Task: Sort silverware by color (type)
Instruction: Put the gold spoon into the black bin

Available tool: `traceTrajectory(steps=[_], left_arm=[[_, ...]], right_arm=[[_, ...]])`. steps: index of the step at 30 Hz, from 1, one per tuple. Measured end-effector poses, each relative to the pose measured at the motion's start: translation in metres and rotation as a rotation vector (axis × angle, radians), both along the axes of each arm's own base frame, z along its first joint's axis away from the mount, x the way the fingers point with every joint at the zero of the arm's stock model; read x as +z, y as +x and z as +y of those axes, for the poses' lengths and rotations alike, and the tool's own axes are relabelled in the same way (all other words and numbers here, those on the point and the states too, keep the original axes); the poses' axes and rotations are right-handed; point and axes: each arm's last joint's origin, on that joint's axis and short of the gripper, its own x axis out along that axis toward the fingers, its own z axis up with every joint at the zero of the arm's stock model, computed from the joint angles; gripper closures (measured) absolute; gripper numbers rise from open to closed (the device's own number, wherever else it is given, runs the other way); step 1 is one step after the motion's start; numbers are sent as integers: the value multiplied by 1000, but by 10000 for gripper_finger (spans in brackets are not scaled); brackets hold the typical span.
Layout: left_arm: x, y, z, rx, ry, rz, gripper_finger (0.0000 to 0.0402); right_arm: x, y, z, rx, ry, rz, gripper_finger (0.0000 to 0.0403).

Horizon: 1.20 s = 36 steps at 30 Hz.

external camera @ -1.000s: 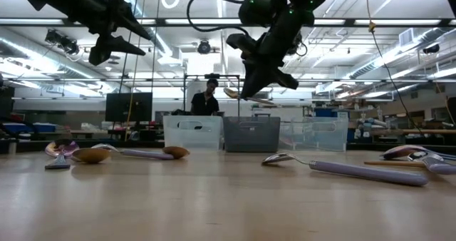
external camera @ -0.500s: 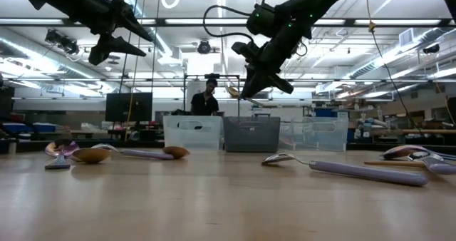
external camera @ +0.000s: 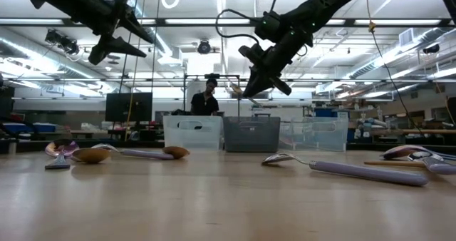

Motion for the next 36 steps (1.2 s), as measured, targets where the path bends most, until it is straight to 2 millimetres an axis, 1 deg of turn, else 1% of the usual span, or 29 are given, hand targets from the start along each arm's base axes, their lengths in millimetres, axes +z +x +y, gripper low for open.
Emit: traceTrajectory(steps=[4,9,11,20,24,27,36], left_arm=[[0,0,1,29,4,1,221],[0,-1,1,35,5,4,221],[0,-1,1,35,5,4,221],[0,-1,2,43,2,2,221],[0,-1,2,44,4,4,221],[0,-1,2,43,5,4,221],[0,-1,2,41,5,4,221]], right_arm=[[-6,-3,-10,14,-28,27,387],[-29,-4,-19,16,0,113,387],[-35,-3,-22,4,4,116,387],[-53,0,-29,-36,1,159,387],[-68,3,-31,-38,45,183,387],[-75,4,-31,-42,68,194,387],[-88,6,-35,-68,116,187,387]])
